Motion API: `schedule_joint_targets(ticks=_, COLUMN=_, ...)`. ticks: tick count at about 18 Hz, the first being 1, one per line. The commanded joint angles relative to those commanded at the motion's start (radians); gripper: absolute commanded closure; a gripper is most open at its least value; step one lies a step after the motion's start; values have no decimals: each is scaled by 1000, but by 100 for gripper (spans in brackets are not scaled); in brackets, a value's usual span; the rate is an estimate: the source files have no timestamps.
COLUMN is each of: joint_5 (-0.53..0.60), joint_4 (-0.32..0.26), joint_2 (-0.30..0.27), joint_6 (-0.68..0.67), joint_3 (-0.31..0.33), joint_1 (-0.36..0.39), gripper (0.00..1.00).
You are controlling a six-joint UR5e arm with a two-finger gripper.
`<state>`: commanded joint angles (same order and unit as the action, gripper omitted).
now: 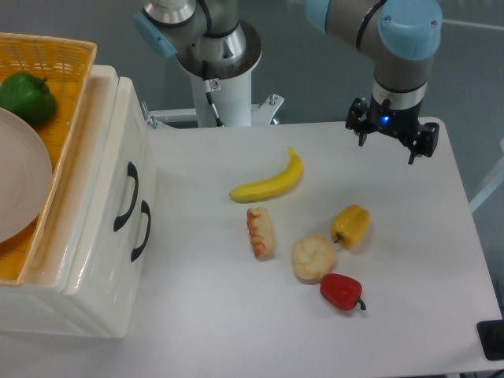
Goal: Slide open the top white drawer
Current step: 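Move the gripper down and across toward the white drawer cabinet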
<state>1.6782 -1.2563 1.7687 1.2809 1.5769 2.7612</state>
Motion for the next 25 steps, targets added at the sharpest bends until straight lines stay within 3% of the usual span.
schedule_joint_targets(ticks=8, joint_5=3, joint_4=-11, joint_2=-8, joint_6=-20, joint_3=6, joint_1=-24, gripper=0)
schedule_joint_targets(ticks=17, joint_5=-18, joint_4=-11, joint_2=-46, joint_6=-83, joint_3=80, joint_1=-46, gripper=0)
schedule_joint_targets(ticks=25, joint_5=-35, joint_4=-9, joint_2=-60, joint_6=-248, joint_3=98, joint_1=-94, gripper=0)
